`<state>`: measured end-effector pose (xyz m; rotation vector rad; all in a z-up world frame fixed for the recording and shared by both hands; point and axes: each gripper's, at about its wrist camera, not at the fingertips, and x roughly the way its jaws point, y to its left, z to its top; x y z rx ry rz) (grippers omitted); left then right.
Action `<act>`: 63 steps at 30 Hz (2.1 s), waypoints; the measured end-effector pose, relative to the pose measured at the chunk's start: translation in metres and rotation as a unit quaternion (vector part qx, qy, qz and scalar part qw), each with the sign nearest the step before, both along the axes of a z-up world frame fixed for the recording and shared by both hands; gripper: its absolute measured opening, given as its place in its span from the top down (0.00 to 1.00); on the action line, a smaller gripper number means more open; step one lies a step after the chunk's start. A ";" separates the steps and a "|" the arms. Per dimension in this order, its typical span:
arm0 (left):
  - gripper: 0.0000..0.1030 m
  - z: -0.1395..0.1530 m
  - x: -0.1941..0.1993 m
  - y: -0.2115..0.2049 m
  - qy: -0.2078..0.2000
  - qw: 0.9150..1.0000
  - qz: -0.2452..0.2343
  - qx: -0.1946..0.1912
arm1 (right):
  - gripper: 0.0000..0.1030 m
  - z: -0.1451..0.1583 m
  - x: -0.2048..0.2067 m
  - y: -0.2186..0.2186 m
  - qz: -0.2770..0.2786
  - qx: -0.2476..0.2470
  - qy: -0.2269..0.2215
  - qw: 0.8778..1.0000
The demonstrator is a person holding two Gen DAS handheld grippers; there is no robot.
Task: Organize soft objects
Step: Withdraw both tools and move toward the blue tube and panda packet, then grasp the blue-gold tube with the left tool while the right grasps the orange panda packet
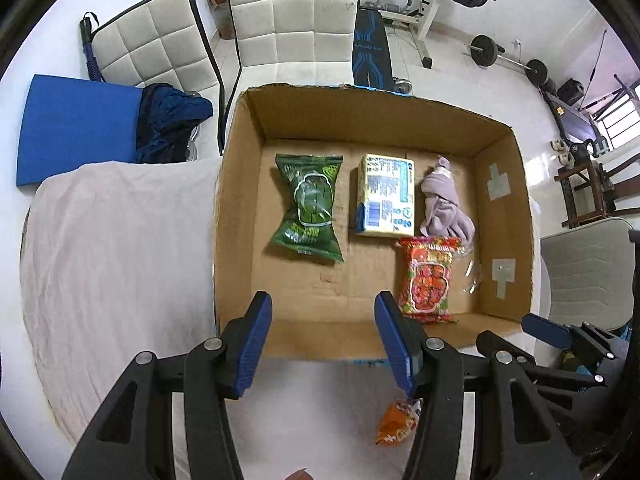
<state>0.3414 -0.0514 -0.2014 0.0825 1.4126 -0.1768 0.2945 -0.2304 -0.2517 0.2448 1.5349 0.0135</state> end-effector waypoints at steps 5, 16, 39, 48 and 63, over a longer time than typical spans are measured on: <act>0.11 0.014 -0.020 0.001 -0.041 0.999 0.004 0.011 | 0.02 0.016 -0.014 -0.005 -0.014 -0.005 -0.028 1.000; 0.03 0.039 -0.061 0.012 -0.096 0.995 0.021 0.026 | 0.00 0.044 -0.047 -0.006 -0.018 -0.035 -0.071 0.997; 0.03 -0.116 -0.165 0.061 0.075 0.988 0.126 0.050 | 0.59 -0.166 -0.159 0.043 -0.076 0.086 0.136 0.984; 0.03 -0.136 -0.141 0.035 0.133 0.970 0.193 -0.066 | 0.64 -0.132 -0.181 -0.030 -0.114 0.036 0.093 0.988; 0.04 -0.193 -0.080 -0.052 0.176 0.949 0.238 -0.104 | 0.71 -0.123 -0.208 -0.107 -0.179 0.003 0.081 0.981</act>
